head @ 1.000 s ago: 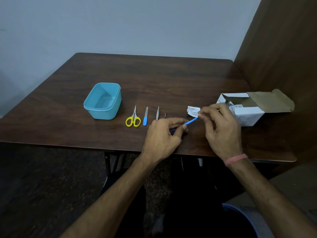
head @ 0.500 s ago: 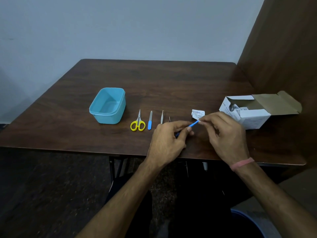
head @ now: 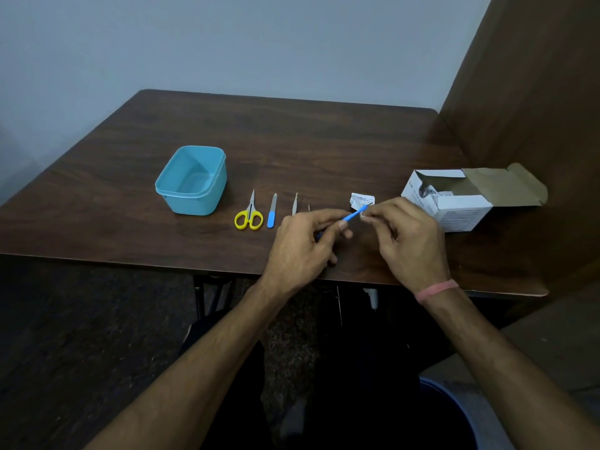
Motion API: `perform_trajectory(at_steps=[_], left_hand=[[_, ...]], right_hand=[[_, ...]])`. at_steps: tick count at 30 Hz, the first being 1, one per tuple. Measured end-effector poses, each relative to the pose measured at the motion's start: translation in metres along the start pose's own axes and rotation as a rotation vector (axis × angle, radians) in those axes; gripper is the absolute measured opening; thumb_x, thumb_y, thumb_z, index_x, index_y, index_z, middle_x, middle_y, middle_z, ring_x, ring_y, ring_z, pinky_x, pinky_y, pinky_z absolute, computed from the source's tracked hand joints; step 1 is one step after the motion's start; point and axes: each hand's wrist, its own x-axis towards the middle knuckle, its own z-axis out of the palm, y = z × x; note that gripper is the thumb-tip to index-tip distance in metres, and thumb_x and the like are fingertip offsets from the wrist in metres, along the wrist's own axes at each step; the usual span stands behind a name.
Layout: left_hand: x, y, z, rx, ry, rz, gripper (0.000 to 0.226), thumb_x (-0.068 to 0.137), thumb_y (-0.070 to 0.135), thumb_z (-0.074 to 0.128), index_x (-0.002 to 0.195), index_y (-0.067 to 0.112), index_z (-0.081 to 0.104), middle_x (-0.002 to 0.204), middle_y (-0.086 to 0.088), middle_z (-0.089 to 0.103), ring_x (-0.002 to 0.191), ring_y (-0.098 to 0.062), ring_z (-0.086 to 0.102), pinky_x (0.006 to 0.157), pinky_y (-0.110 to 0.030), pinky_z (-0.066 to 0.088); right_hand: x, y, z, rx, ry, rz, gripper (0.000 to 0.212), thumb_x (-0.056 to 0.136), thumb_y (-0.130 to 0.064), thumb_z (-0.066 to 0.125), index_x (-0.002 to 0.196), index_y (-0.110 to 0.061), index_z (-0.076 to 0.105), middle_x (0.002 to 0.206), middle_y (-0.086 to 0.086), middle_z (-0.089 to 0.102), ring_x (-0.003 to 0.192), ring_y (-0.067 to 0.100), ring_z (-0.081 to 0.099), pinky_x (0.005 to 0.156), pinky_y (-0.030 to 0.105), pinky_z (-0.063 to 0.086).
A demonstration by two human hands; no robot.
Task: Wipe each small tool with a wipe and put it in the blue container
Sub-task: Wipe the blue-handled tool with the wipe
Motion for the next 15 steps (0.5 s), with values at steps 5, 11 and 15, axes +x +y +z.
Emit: perform_trajectory(at_steps=[5, 11, 15], left_hand=[[0.0, 0.002, 0.001, 0.03, 0.024, 0.001, 0.022, 0.113, 0.021, 0.064, 0.125, 0.025, 0.082, 0.095, 0.015, 0.083, 0.053, -0.015, 0.074, 0.054, -0.024, 0.059], [0.0, 0.006, 0.002, 0.026, 0.028, -0.037, 0.019, 0.112, 0.02, 0.065, 0.121, 0.028, 0.08, 0.096, 0.018, 0.083, 0.05, -0.013, 0.073, 0.051, -0.028, 0.06], [-0.001, 0.004, 0.0, 0.029, 0.036, -0.05, 0.022, 0.112, 0.018, 0.065, 0.126, 0.025, 0.08, 0.098, 0.016, 0.084, 0.05, -0.013, 0.074, 0.05, -0.03, 0.06]], right_hand=[[-0.001, -0.007, -0.001, -0.028, -0.024, -0.03, 0.009, 0.109, -0.016, 0.068, 0.107, -0.013, 0.076, 0.105, -0.001, 0.073, 0.089, 0.023, 0.073, 0.075, 0.047, 0.06], [0.004, -0.006, 0.002, 0.028, 0.032, 0.081, 0.006, 0.107, -0.015, 0.07, 0.107, -0.016, 0.076, 0.106, -0.006, 0.075, 0.085, 0.004, 0.066, 0.075, 0.04, 0.06], [0.002, -0.021, 0.016, 0.086, 0.017, 0.103, 0.01, 0.103, -0.013, 0.075, 0.106, -0.02, 0.081, 0.105, -0.009, 0.078, 0.082, -0.007, 0.062, 0.077, 0.027, 0.058]])
